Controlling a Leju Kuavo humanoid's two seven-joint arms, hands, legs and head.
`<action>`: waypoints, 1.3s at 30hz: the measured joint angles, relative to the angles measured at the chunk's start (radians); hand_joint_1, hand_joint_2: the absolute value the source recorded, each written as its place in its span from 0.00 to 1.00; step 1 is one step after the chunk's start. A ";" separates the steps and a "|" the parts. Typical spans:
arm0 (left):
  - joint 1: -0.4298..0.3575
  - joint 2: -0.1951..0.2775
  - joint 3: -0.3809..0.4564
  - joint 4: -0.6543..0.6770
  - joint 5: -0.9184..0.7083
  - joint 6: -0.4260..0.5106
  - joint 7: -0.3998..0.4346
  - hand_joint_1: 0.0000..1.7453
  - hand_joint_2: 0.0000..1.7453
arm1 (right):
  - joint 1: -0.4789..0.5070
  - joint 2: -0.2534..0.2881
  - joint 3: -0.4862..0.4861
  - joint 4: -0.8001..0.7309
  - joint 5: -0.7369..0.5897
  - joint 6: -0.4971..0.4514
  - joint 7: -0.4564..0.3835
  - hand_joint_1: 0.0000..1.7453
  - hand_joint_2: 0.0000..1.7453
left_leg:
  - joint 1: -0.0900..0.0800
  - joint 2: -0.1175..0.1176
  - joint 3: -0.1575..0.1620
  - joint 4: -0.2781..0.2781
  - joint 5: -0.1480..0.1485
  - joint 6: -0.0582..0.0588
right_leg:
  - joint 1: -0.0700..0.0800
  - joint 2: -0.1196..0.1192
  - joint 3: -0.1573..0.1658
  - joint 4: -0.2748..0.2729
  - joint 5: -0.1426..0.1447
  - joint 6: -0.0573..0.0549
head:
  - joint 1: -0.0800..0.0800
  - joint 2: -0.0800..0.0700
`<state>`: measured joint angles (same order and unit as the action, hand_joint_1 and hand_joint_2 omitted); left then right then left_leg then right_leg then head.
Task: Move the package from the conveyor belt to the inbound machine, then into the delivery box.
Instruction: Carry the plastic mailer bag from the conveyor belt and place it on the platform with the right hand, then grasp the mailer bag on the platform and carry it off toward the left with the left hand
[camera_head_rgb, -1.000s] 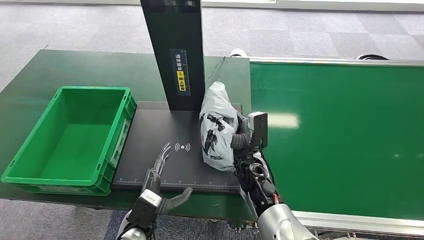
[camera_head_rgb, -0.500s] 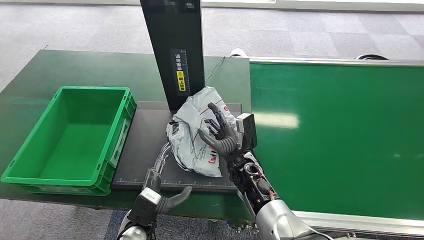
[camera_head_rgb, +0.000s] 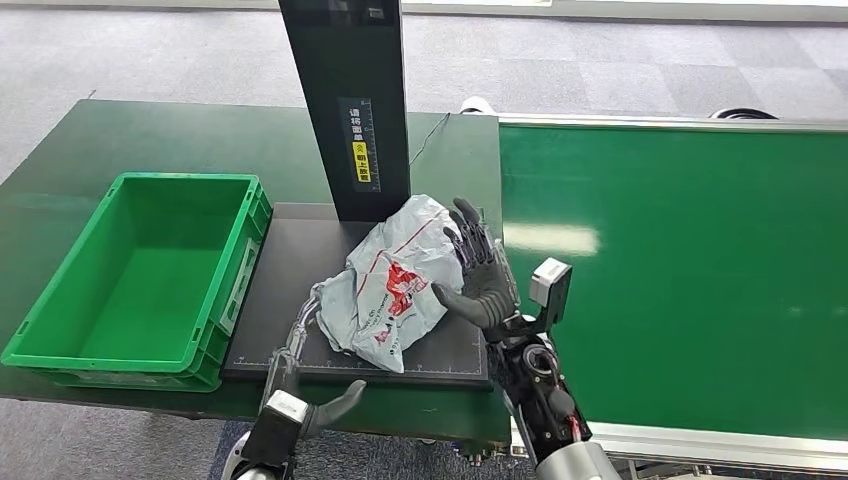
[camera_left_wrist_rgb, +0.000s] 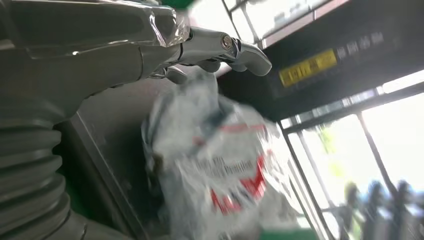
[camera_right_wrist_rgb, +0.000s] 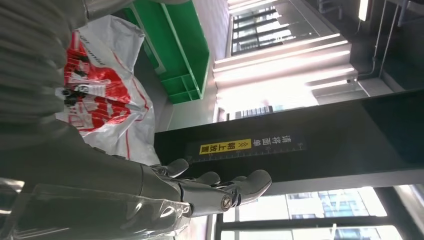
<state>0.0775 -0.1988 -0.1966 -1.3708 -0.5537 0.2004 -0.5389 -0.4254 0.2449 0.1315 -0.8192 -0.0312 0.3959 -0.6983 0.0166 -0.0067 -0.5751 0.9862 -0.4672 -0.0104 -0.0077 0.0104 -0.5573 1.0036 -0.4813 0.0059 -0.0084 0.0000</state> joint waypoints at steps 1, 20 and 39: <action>0.014 -0.002 0.007 -0.018 -0.048 0.069 0.018 0.00 1.00 | 0.042 -0.003 0.000 -0.053 0.005 -0.011 0.000 0.00 1.00 | 0.000 0.000 0.000 0.000 0.000 0.000 | 0.000 0.000 0.000 0.000 0.000 0.000 | 0.000 0.000; -0.004 -0.023 -0.038 -0.102 -0.605 0.387 0.311 0.00 1.00 | 0.347 -0.011 -0.020 -0.448 0.026 -0.039 0.006 0.00 1.00 | 0.000 0.000 0.001 0.000 0.000 0.000 | 0.000 0.000 0.001 0.000 0.001 0.000 | 0.000 0.000; -0.261 -0.011 -0.328 0.241 -0.672 0.243 0.385 0.00 1.00 | 0.340 -0.016 -0.038 -0.432 0.000 -0.028 0.002 0.00 1.00 | 0.000 0.000 0.001 0.000 0.000 0.001 | 0.000 0.000 0.001 0.000 0.001 0.000 | 0.000 0.000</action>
<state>-0.1837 -0.2098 -0.5242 -1.1294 -1.2257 0.4432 -0.1535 -0.0855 0.2294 0.0937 -1.2512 -0.0310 0.3678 -0.6967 0.0164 -0.0064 -0.5740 0.9862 -0.4668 -0.0099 -0.0080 0.0105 -0.5563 1.0032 -0.4805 0.0062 -0.0086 0.0000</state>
